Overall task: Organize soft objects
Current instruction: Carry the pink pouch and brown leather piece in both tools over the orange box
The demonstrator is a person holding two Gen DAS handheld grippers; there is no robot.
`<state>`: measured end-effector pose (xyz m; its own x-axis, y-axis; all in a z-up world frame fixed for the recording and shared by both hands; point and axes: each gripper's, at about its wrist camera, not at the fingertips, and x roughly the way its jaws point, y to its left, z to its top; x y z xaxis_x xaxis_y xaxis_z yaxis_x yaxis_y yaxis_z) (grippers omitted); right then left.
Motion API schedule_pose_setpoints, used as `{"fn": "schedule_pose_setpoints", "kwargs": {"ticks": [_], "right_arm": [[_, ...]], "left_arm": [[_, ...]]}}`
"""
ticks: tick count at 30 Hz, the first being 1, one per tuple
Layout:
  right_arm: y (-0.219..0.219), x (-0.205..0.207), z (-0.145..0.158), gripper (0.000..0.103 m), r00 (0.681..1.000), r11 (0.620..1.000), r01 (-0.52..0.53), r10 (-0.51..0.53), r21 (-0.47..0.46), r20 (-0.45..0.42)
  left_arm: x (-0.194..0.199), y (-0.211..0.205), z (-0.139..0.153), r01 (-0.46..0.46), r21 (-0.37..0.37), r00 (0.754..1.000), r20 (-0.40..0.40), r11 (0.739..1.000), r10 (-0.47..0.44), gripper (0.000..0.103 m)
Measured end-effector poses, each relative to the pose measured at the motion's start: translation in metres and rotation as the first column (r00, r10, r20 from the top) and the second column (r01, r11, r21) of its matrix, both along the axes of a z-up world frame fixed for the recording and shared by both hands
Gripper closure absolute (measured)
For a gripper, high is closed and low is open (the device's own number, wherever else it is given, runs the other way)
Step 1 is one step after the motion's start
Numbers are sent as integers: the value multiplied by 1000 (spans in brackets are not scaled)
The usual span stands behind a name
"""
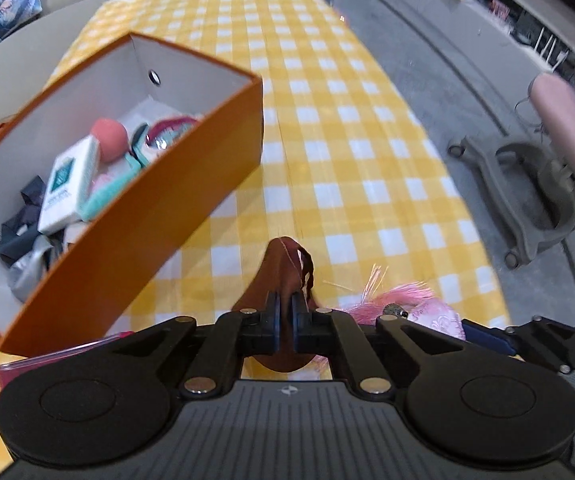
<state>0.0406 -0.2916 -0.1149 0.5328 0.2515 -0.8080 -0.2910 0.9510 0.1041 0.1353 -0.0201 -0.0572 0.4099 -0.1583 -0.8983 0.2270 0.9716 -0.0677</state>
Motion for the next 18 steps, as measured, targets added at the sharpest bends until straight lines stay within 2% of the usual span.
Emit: {"fn": "schedule_pose_setpoints", "kwargs": {"ticks": [3,8,13,18], "right_arm": [[-2,2,5,53,1000,1000,25,-25,9,8],[3,2,19,54,997,996,83,-83,11,1],[18,0,50,54,990,993,114,-116,40,74],[33,2,82,54,983,990,119,-127,72,129]], "left_arm": [[-5,6,12,-6,-31,1000,9,1000,6,97],[-16,8,30,24,-9,998,61,1000,-23,97],[-26,23,54,17,-60,996,87,998,-12,97],[-34,41,80,28,-64,990,142,998,-19,97]]}}
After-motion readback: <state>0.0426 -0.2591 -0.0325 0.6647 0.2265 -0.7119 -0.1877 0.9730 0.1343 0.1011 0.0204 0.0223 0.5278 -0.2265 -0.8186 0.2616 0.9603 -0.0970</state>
